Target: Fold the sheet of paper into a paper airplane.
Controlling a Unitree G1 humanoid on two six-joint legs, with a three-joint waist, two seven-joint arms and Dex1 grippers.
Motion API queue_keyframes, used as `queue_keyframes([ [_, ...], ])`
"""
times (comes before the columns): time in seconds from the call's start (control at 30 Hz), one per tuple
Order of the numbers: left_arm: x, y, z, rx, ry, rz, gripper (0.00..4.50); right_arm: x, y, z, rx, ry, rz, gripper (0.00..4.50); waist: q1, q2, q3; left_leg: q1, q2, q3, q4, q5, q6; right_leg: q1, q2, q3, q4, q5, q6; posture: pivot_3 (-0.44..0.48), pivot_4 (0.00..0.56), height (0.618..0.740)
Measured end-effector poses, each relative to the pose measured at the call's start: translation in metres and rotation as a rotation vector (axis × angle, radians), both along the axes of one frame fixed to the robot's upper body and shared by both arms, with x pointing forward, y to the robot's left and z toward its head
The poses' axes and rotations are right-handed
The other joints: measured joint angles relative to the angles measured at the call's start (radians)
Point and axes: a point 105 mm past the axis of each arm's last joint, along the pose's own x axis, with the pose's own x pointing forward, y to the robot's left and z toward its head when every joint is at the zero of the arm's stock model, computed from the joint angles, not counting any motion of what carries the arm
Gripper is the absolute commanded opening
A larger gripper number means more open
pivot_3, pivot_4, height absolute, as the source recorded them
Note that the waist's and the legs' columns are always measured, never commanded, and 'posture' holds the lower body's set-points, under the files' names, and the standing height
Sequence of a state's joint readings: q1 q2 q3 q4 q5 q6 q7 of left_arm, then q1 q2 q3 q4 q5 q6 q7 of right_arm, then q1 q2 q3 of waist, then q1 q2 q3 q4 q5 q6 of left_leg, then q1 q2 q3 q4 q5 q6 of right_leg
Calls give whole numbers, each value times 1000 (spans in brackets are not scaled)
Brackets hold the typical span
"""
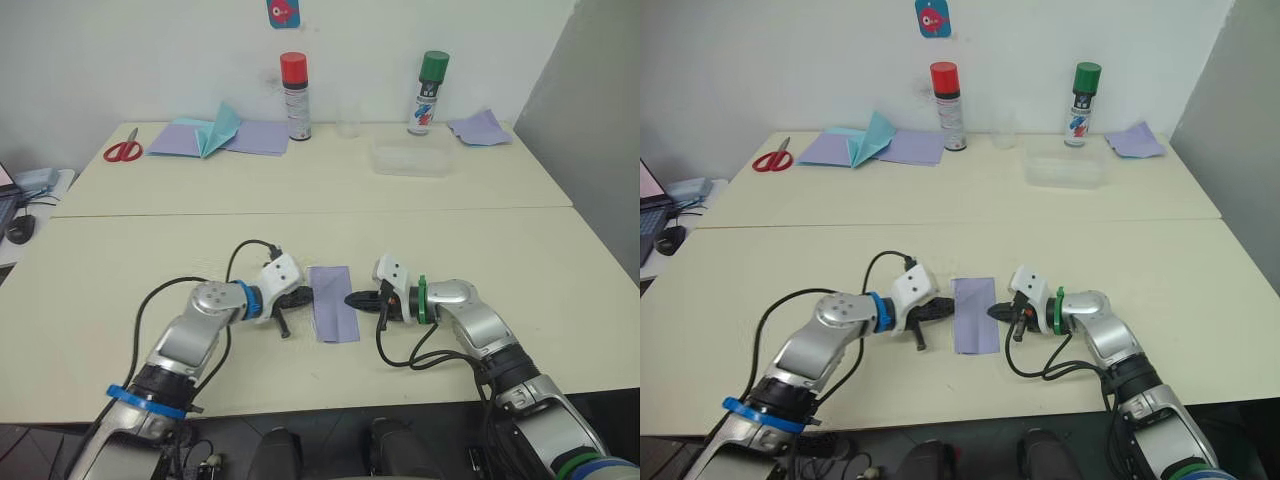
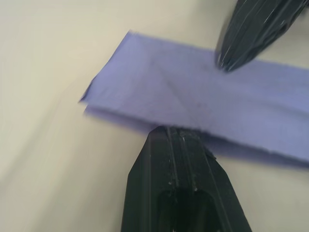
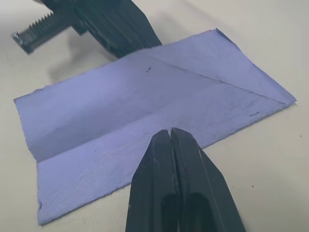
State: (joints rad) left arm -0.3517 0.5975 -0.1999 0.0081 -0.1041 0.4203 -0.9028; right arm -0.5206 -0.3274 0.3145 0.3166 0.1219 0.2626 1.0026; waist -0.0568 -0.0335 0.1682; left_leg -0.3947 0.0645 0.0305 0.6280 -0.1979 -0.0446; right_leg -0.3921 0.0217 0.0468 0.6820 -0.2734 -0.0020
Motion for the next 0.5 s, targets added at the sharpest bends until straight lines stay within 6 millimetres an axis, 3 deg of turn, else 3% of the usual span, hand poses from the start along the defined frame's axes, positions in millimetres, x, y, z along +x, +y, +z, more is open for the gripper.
queue_keyframes([
  [0.13,-3,10,21,-55,-32,32,0,1,-2,1,-7,-9,0,49,3,-1,1,-3,0,0,0,0,0,-2,-5,-1,-1,-1,-2,0,150,740],
  [0.2,-5,2,39,-124,-65,13,0,1,-2,1,-9,-10,0,49,4,-1,1,-3,-1,1,0,0,0,-2,-5,-1,-1,-1,-1,0,150,740],
  [0.3,-14,-27,58,-264,-77,-56,0,1,-2,2,-12,-12,1,49,4,-1,1,-3,-2,1,0,0,0,-1,-5,0,-2,0,1,0,150,740],
  [0.4,-19,-44,47,-269,-33,-83,0,1,0,2,-12,-14,5,49,1,-1,1,-3,-2,1,0,0,0,-2,-5,0,-2,1,2,0,150,740],
  [0.5,-17,-43,22,-210,16,-46,0,1,0,2,-13,-14,7,49,1,-1,1,-3,-2,-1,-1,0,0,-2,-4,-1,-1,0,1,0,150,740],
])
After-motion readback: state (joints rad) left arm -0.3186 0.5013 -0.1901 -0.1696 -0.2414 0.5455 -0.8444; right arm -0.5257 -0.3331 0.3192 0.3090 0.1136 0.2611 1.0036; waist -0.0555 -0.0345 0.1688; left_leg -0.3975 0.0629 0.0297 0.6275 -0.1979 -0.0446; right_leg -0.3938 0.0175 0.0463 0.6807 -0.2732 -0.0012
